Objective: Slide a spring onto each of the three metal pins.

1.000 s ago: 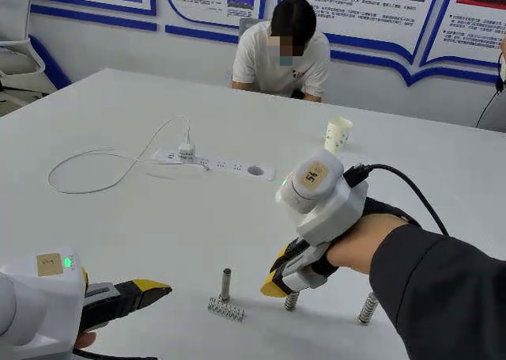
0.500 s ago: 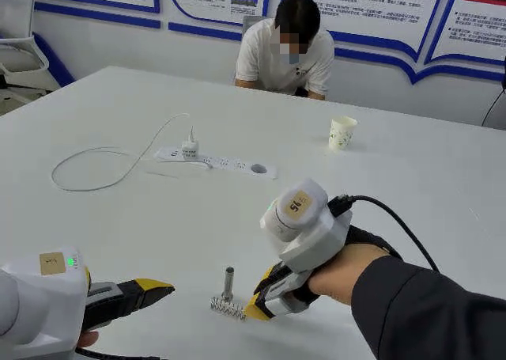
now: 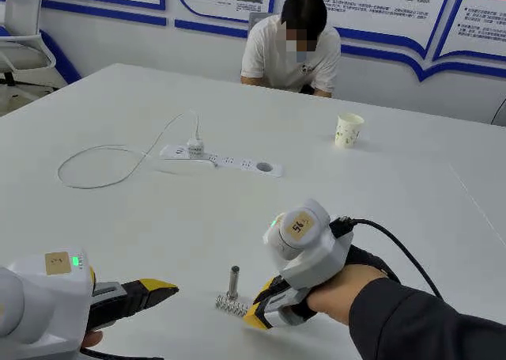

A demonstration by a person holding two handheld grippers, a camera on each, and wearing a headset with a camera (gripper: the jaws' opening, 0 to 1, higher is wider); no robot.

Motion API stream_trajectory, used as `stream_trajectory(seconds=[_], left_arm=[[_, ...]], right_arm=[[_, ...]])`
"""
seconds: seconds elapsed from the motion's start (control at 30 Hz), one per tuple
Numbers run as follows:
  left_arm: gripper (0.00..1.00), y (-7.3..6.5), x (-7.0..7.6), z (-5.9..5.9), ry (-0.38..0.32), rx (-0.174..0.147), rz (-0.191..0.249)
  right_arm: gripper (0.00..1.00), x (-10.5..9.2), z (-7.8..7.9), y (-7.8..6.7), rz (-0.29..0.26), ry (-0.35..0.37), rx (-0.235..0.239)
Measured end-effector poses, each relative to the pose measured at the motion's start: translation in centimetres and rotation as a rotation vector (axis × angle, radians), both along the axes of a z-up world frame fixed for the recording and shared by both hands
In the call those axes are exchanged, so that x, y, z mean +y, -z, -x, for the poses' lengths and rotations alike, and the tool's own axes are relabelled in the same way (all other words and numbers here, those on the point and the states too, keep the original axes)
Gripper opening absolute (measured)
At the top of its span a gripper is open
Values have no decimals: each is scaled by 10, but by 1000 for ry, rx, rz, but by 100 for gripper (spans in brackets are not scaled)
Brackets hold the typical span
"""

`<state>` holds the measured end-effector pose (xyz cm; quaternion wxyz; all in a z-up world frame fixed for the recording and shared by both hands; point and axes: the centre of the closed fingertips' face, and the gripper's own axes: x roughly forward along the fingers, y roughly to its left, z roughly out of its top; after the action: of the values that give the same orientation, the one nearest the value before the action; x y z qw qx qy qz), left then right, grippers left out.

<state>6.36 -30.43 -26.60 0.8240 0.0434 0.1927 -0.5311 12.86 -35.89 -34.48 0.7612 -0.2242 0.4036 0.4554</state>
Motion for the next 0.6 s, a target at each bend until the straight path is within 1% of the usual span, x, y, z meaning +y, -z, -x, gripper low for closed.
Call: stream_trajectory(seconds=[0.17,0.6], left_arm=[[73,1,1,-1,-3,5,-1],[73,2,0,0,-3,10,-3]], right_arm=[[16,2,-3,3,-2,-3,-7],[13,3,-2,9,2,-14,-9]])
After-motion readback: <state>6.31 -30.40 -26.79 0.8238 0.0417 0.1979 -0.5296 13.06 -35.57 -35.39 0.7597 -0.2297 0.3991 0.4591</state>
